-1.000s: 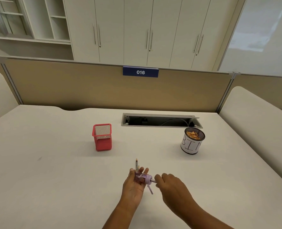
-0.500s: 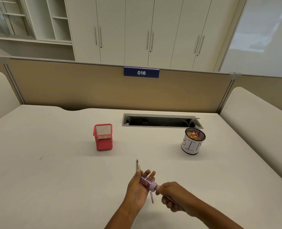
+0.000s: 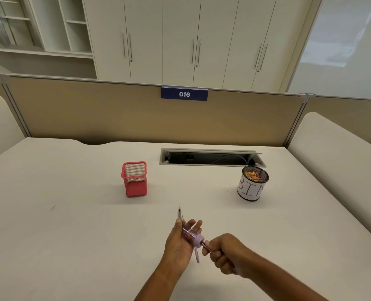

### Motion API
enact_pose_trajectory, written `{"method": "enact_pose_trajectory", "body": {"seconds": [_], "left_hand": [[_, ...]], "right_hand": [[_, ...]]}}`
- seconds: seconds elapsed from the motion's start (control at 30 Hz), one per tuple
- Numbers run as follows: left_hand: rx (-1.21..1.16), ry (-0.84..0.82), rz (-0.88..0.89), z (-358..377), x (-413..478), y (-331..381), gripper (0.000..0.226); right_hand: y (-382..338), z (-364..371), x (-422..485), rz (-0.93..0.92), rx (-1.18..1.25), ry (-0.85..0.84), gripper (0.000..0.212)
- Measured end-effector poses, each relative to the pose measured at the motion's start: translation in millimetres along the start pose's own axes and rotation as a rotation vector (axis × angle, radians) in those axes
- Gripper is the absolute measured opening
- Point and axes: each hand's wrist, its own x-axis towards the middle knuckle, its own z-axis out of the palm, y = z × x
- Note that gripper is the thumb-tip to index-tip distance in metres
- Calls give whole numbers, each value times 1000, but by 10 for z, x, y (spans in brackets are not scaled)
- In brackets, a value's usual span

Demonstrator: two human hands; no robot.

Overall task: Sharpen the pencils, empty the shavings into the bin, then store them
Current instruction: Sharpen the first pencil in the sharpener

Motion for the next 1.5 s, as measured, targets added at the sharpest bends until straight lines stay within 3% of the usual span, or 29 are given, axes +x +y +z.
{"method": "enact_pose_trajectory", "body": {"seconds": [0.03,0.1,0.17,0.33,0.43,0.5,0.57,0.63,0.73,0.83,0.9,0.97,1.13,1.3,1.4,1.5], "left_hand": [[4,-6,-8,-3,2,9,27],[-1,-6,-12,3,11,15,27],[-17,18,-6,34,19,9,26],[-49,26,4,48,28,-11,24],[-74,41,4,49,-5,-32,23],[-111,57,7,81,-32,-45,23],[-110,52,13,114,-46,-43,23],[-71,44,18,131,-44,-32,22],[10,19,9,128,-33,-13,24],[46,-28,-18,87,-30,6,26],[49,-55,-31,63,-15,13,27],[39,-50,-34,44,11,9,27],[16,-4,-14,-2,58,-18,25],[15,6,17,40,33,-17,24],[-19,4,46,60,19,-24,21],[-47,-1,54,86,-12,-34,20]], "right_hand": [[-14,-38,-4,81,186,-72,35],[-24,-55,-10,87,207,-124,32],[-24,2,-33,-42,-25,-44,22],[42,51,-3,-538,-733,332,2],[99,73,-23,-728,-1170,499,15],[105,84,-53,-770,-1356,572,35],[101,72,-48,-826,-1475,639,34],[33,101,-90,-704,-1302,526,11],[-20,36,-18,-357,-580,229,33],[-62,-88,5,37,99,-73,40],[-52,-156,27,154,297,-200,42],[-44,-167,35,150,307,-245,38],[-66,-66,11,-90,-138,-47,18],[-4,-31,31,-406,-456,211,21],[42,41,-15,-644,-905,449,3],[91,41,-25,-791,-1311,621,31]]}}
